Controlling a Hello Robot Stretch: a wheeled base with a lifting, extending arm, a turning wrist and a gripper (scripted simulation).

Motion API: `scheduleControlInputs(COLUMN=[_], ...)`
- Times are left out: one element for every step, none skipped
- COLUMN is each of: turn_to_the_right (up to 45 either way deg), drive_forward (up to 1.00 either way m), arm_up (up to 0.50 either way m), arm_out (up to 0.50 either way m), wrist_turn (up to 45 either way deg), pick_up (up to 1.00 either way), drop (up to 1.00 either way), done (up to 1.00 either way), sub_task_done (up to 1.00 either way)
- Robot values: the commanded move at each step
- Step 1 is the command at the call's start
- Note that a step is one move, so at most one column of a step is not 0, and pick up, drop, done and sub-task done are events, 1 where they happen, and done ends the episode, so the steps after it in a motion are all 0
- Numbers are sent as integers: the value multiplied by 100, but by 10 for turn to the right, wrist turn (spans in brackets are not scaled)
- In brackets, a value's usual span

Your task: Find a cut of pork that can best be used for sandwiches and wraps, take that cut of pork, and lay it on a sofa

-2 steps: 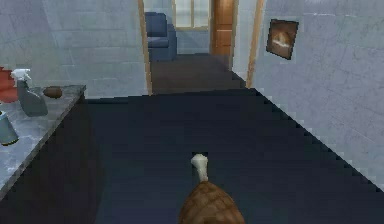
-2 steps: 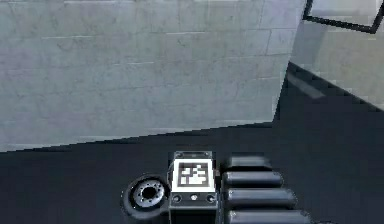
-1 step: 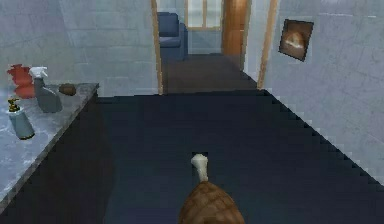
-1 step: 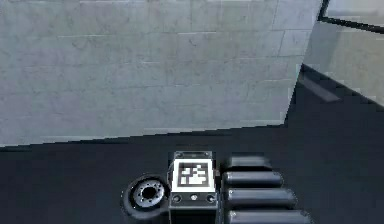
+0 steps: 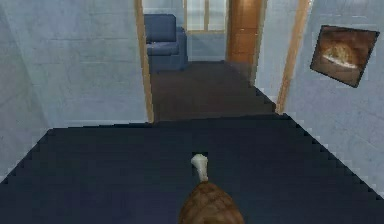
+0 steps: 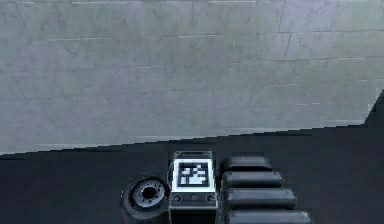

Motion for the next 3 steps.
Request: scheduleControlInputs(turn_to_the_right=[0, 0, 0], drive_forward=[100, 100, 25], arm_up=[0, 0, 0], arm_out=[0, 0, 0], wrist_turn=[0, 0, 0], pick_up=[0, 0, 0], drop=[0, 0, 0], done=[0, 0, 0], sub_task_done=[0, 0, 0])
